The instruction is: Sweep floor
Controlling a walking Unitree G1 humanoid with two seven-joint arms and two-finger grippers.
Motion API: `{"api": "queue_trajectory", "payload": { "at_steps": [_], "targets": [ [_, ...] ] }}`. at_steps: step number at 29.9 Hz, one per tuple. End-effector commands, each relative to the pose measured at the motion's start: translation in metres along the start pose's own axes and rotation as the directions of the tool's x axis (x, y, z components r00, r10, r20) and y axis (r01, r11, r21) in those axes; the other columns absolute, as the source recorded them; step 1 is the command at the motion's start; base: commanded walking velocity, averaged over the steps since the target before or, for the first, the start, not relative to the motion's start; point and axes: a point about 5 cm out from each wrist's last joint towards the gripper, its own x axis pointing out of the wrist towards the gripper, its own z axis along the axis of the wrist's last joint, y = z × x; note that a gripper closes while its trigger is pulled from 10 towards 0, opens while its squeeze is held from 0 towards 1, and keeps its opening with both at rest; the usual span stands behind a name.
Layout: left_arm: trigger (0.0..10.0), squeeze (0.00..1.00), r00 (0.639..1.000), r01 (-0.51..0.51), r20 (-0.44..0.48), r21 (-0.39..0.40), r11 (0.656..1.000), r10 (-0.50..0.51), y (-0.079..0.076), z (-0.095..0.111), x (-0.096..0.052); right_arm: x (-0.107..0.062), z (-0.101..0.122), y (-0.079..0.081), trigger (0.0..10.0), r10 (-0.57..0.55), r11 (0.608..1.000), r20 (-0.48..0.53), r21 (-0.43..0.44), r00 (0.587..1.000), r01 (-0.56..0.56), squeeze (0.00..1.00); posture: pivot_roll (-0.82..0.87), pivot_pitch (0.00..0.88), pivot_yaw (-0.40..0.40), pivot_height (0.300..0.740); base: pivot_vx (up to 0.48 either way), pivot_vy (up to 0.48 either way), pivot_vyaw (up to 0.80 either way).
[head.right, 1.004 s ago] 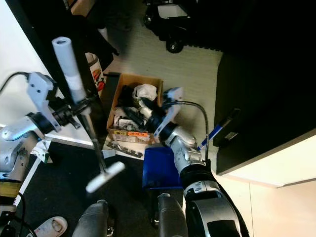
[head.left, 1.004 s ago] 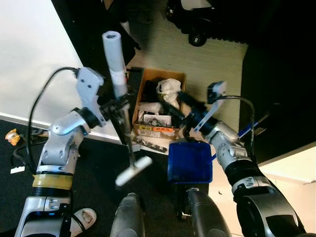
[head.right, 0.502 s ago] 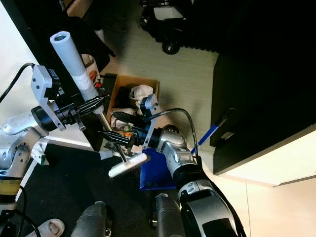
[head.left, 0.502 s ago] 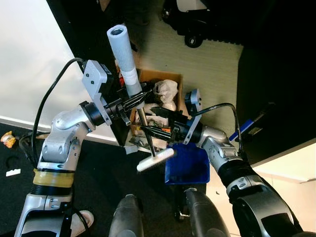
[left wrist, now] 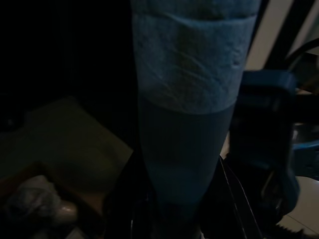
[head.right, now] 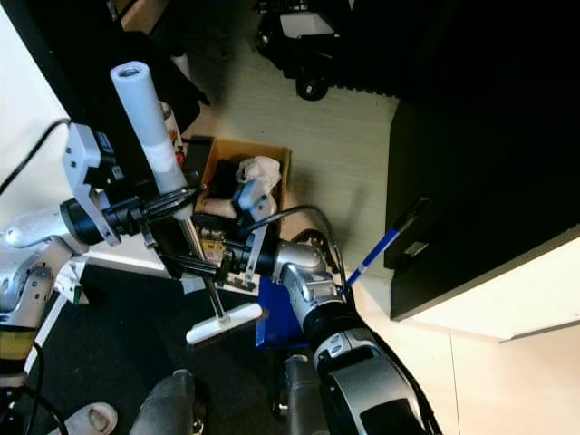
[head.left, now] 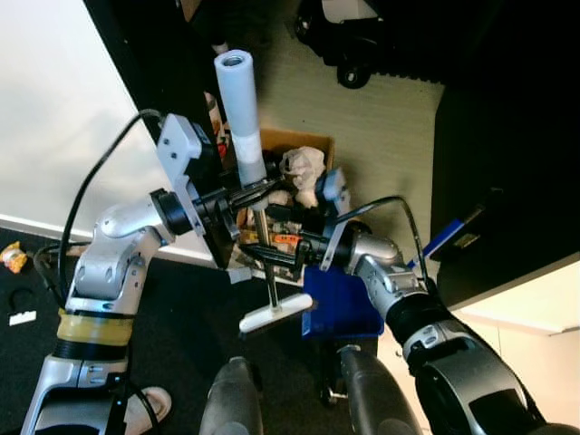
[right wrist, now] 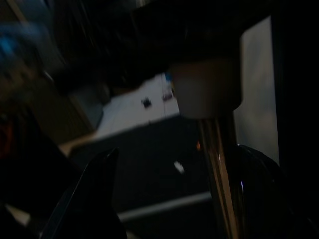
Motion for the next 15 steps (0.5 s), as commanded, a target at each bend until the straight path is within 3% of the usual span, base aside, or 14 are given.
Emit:
{"api": "queue_trajectory", "payload": {
  "at_steps": [1,6,7,15],
  "targets": [
    [10.0,0.00,1.000,0.023,-0.005,0.048,0.999,-0.023,-0.001,0.009,0.001,0.017,-0.004,0.011,10.0,0.053,0.999,-0.008,0.006,0.999,-0.053,0.00,0.06,0.116,-0.087,0.731,0.000,0.000,0.00],
    [10.0,0.00,0.999,0.034,-0.019,0.042,0.999,-0.033,-0.002,0.008,0.000,0.027,-0.008,0.018,10.0,0.079,0.997,-0.031,-0.003,0.996,-0.079,0.00,0.06,0.123,-0.092,0.731,0.000,0.000,0.00],
    [10.0,0.00,0.999,0.039,-0.019,0.036,0.999,-0.039,-0.003,0.008,0.001,0.039,-0.009,0.026,10.0,0.110,0.994,-0.037,-0.010,0.993,-0.110,0.00,0.06,0.126,-0.095,0.731,0.000,0.000,0.00],
    [10.0,0.00,1.000,0.016,0.023,0.032,0.999,-0.016,-0.001,0.012,0.002,0.050,-0.012,0.034,10.0,0.135,0.991,-0.044,-0.019,0.990,-0.136,0.00,0.07,0.125,-0.099,0.731,0.000,0.000,0.00]
  ]
}}
